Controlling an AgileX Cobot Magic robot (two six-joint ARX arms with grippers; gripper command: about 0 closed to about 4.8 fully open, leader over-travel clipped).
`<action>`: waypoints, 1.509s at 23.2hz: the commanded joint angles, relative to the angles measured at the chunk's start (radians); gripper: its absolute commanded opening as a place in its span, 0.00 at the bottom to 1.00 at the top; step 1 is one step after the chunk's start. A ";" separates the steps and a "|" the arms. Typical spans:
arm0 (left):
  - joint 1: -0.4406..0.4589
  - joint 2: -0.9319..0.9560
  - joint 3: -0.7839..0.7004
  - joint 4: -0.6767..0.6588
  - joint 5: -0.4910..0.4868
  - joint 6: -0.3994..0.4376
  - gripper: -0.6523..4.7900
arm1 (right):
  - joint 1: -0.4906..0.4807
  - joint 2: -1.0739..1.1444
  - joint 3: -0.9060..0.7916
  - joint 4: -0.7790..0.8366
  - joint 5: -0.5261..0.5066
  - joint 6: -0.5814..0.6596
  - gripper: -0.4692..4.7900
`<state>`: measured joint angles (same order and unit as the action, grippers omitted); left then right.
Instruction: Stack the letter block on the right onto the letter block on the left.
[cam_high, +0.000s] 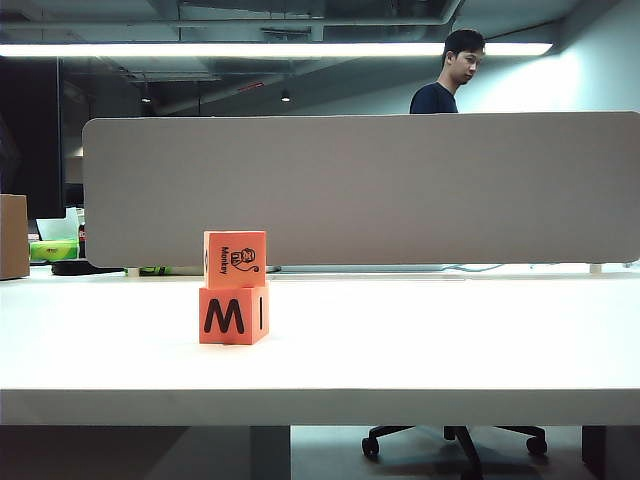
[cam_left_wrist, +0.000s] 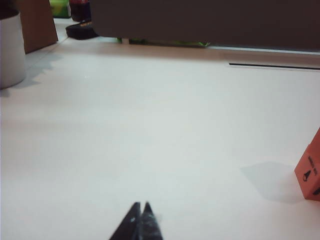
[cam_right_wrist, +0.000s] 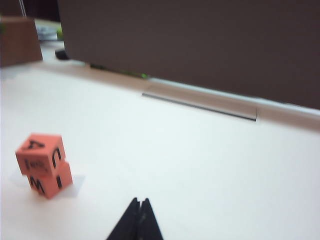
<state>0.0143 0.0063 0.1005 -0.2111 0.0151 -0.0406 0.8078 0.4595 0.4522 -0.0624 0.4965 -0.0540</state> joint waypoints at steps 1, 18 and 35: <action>-0.002 0.000 0.003 0.003 0.031 -0.065 0.12 | 0.000 0.028 -0.031 0.050 -0.004 -0.002 0.13; -0.002 0.000 0.003 0.002 0.032 -0.065 0.12 | -0.156 -0.042 -0.096 0.060 -0.193 -0.001 0.13; -0.002 0.001 0.003 0.002 0.033 -0.065 0.12 | -0.874 -0.459 -0.429 0.181 -0.477 0.159 0.13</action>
<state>0.0139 0.0055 0.1005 -0.2222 0.0448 -0.1055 -0.0662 0.0021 0.0387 0.1051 0.0216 0.0933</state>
